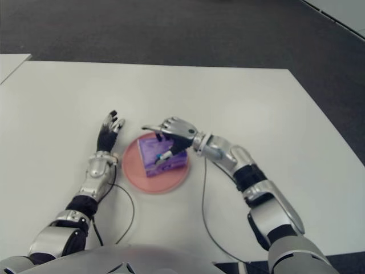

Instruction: Put the tissue paper into the plate.

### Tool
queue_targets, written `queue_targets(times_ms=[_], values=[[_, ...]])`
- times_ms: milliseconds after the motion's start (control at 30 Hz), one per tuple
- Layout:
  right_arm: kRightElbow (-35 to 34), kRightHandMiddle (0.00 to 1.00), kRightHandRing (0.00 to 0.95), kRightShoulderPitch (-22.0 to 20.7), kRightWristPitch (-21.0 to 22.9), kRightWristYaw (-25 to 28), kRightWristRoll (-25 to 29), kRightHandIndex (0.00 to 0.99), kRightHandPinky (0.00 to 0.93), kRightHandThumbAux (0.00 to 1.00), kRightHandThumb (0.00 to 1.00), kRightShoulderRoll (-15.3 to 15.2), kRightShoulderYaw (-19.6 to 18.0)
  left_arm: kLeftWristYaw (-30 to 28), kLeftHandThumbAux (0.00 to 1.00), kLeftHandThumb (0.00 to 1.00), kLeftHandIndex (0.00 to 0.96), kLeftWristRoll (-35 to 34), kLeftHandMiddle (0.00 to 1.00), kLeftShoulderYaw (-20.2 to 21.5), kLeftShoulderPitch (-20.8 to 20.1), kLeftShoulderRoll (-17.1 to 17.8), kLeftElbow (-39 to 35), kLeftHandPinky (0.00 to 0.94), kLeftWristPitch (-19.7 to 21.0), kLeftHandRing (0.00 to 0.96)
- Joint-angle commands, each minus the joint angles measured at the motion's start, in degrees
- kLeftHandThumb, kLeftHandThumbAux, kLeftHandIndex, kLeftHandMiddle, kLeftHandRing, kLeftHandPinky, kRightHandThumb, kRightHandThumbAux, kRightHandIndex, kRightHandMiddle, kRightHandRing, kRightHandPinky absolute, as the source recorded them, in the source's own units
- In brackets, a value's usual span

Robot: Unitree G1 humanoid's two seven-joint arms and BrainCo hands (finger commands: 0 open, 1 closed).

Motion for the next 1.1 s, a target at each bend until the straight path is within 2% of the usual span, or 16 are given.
queue_targets(times_ms=[33, 433, 700, 933, 1100], values=[[0.17, 0.0, 0.0, 0.77, -0.77, 0.1, -1.4, 0.0, 0.0, 0.15, 0.211, -0.82, 0.61, -0.01, 0.433, 0.0, 0.0, 0.42, 0.0, -0.18, 1.74, 0.05, 1.06, 0.0, 1.8, 0.0], [-0.97, 0.0, 0.0, 1.14, -1.69, 0.77, -0.17, 0.0, 0.0, 0.145, 0.189, -1.54, -0.1, -0.09, 0.43, 0.0, 0.0, 0.19, 0.0, 0.07, 1.45, 0.13, 2.04, 0.0, 0.81, 0.0], [-2.71, 0.0, 0.0, 2.13, -2.79, -1.0, 1.7, 0.0, 0.0, 0.159, 0.203, -1.28, -2.3, -0.86, 0.432, 0.0, 0.0, -0.4, 0.0, 0.33, 1.04, 0.17, 2.81, 0.0, 0.66, 0.0], [-4.63, 0.0, 0.0, 0.89, -1.37, 2.35, 7.37, 0.0, 0.0, 0.165, 0.233, -0.84, -5.47, -0.1, 0.432, 0.0, 0.0, 0.32, 0.0, 0.11, 0.77, 0.35, 3.6, 0.0, -0.17, 0.0], [-1.81, 0.0, 0.0, -2.47, 1.74, 7.0, 19.92, 0.0, 0.0, 0.186, 0.263, 2.49, -10.41, 0.68, 0.411, 0.0, 0.0, 0.97, 0.0, -0.28, 1.27, 0.28, 2.35, 0.0, 0.75, 0.0]])
